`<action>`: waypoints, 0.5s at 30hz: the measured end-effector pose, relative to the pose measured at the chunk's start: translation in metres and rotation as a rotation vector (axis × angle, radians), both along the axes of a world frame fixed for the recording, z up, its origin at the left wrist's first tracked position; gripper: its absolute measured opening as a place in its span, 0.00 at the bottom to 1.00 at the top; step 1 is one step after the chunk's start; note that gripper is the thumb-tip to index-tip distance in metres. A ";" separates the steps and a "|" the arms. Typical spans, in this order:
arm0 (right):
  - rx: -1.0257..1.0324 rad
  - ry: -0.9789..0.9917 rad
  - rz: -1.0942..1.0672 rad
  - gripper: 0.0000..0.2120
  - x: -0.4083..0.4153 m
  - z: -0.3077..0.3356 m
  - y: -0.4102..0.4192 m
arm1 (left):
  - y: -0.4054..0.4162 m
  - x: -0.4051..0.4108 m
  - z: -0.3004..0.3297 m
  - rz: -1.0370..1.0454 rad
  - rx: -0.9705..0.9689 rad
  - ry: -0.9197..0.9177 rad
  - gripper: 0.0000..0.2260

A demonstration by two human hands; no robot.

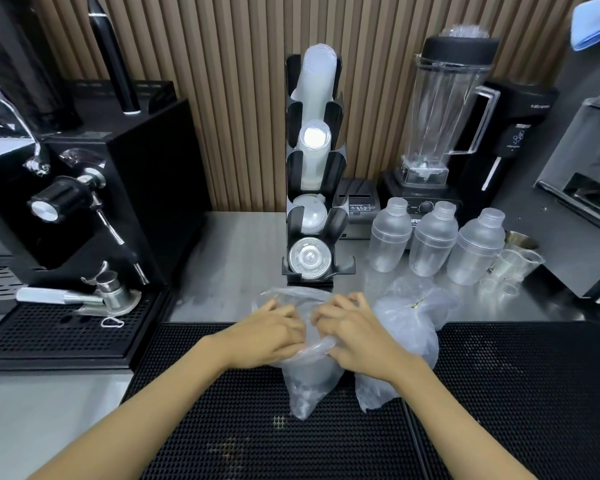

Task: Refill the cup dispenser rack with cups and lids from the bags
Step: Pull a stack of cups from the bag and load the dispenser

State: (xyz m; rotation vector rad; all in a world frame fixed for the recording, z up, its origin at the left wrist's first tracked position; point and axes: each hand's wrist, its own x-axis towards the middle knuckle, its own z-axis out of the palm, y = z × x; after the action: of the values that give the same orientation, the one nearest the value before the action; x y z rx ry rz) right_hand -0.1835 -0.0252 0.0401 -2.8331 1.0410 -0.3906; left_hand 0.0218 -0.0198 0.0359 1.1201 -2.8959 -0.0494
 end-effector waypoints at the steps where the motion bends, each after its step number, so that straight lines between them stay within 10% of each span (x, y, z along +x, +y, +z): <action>1: 0.009 0.001 0.025 0.03 -0.001 0.001 0.001 | 0.001 -0.001 -0.001 0.023 0.029 0.033 0.18; 11: -0.094 0.175 0.008 0.19 -0.002 -0.010 0.008 | 0.001 -0.001 0.019 0.298 -0.009 -0.124 0.18; 15: -0.114 0.124 0.061 0.06 0.007 -0.013 0.012 | -0.004 -0.009 0.018 0.395 -0.035 -0.298 0.34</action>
State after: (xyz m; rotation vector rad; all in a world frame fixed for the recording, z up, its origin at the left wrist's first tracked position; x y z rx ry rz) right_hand -0.1765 -0.0132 0.0268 -3.0163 0.9803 -0.2802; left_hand 0.0125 -0.0234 0.0544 1.8066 -2.8302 0.1948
